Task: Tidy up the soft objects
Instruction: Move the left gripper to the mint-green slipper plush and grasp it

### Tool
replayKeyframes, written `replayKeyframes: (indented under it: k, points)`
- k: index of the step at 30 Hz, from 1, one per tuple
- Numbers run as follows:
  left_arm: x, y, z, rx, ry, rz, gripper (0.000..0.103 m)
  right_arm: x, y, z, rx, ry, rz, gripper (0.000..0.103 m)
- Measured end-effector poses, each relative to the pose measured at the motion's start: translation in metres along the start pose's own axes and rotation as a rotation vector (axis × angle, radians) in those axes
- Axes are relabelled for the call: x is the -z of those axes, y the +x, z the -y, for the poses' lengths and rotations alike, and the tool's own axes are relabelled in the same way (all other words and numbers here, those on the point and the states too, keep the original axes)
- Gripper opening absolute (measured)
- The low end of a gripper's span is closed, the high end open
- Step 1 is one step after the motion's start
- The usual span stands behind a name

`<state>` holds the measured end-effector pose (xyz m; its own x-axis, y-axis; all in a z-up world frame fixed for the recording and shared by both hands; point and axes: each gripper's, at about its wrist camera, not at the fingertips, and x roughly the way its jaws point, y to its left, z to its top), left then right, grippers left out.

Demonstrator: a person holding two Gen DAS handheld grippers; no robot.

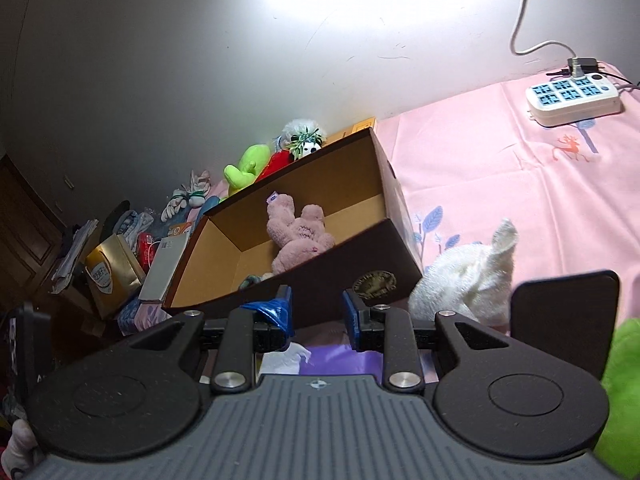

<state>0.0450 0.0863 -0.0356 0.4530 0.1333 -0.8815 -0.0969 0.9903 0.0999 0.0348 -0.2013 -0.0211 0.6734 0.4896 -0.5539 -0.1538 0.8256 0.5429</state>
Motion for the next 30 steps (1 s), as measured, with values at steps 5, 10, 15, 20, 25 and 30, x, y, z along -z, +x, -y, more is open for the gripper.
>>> replayKeyframes:
  k: [5, 10, 15, 20, 25, 30]
  points:
    - [0.014, 0.002, -0.001, -0.010, -0.031, -0.036, 0.102, 0.020, -0.026, 0.022, 0.009, 0.034, -0.009, 0.011]
    - [0.041, 0.005, -0.001, 0.028, -0.051, -0.050, 0.102, 0.036, -0.038, 0.036, 0.011, 0.063, -0.036, 0.013]
    - [0.070, 0.008, 0.004, 0.040, -0.056, -0.060, 0.102, 0.047, -0.046, 0.043, -0.009, 0.071, -0.058, 0.013]
    - [0.095, 0.003, 0.015, 0.065, -0.036, -0.031, 0.100, 0.055, -0.051, 0.049, -0.041, 0.070, -0.090, 0.013]
    - [0.113, 0.005, 0.027, 0.074, -0.022, 0.009, 0.100, 0.059, -0.050, 0.051, -0.078, 0.052, -0.123, 0.013]
    - [0.127, 0.009, 0.040, 0.066, 0.004, 0.024, 0.100, 0.060, -0.050, 0.055, -0.098, 0.043, -0.151, 0.013]
